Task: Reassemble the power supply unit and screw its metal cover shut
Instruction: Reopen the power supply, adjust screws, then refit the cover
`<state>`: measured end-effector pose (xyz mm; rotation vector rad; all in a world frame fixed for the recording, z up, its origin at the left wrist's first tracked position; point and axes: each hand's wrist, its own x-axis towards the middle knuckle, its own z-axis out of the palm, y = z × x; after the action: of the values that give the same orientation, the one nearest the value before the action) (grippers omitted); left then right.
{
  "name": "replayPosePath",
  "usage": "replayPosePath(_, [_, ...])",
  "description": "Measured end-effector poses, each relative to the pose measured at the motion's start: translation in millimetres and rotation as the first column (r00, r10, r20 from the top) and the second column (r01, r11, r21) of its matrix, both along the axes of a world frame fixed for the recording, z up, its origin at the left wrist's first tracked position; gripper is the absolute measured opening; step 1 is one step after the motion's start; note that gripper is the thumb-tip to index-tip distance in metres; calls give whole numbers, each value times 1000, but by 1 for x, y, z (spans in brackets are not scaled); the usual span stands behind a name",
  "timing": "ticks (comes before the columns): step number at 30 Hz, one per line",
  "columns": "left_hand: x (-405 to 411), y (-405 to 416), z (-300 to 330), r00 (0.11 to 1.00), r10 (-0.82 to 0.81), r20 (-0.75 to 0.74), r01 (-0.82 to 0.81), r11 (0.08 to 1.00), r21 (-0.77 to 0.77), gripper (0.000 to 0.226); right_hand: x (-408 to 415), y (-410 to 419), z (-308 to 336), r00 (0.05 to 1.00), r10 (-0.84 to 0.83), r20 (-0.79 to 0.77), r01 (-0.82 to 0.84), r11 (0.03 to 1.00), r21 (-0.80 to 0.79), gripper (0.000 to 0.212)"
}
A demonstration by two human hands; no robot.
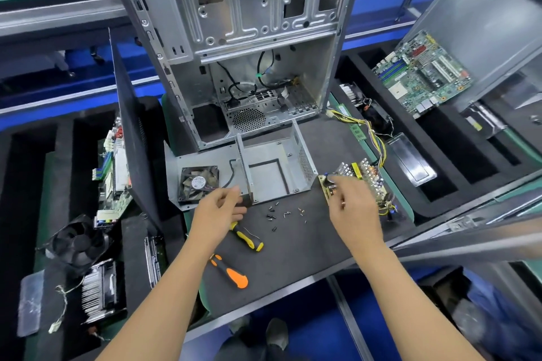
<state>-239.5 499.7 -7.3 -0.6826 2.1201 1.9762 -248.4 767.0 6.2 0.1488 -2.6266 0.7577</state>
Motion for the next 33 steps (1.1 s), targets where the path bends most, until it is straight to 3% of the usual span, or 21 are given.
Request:
replayPosePath(2, [-2,-4,0,1000,-6,-5,6,1000,1,29,-14,11,4,976,-218,21,216,974,75,37])
replayPosePath(4, [-5,-7,0,1000,-18,-3,18,1000,5,28,-31,22,8,845,-423,327,365,903,226,68])
replayPosePath(6, [-8,-8,0,999,-32,-4,32,999,9,25,-41,28,12,710,-455,537,362,890,276,85])
replayPosePath(7, [-10,-8,0,999,-39,-5,39,999,14,24,-43,30,12,704,-433,563,354,901,250,86])
replayPosePath(9, [-14,-9,1,999,-52,1,52,998,27,21,-44,29,15,738,-408,537,359,912,199,82])
replayPosePath(14, [-23,-17,2,997,-77,1,77,996,48,19,-43,25,31,752,-458,475,374,889,264,76])
replayPosePath(18, [-29,-23,2,996,-87,-12,87,995,51,17,-44,30,57,793,-456,404,429,889,161,77])
replayPosePath(23, [-32,-24,4,996,-86,-7,86,995,55,16,-49,38,111,818,-311,483,459,860,-224,75])
replayPosePath(27, [-34,-18,6,997,-74,-12,74,996,43,19,-63,25,135,859,-141,491,389,803,-451,68])
replayPosePath(33, [-33,-5,13,999,7,-37,-6,999,31,19,-86,-10,128,886,152,438,152,797,-584,61])
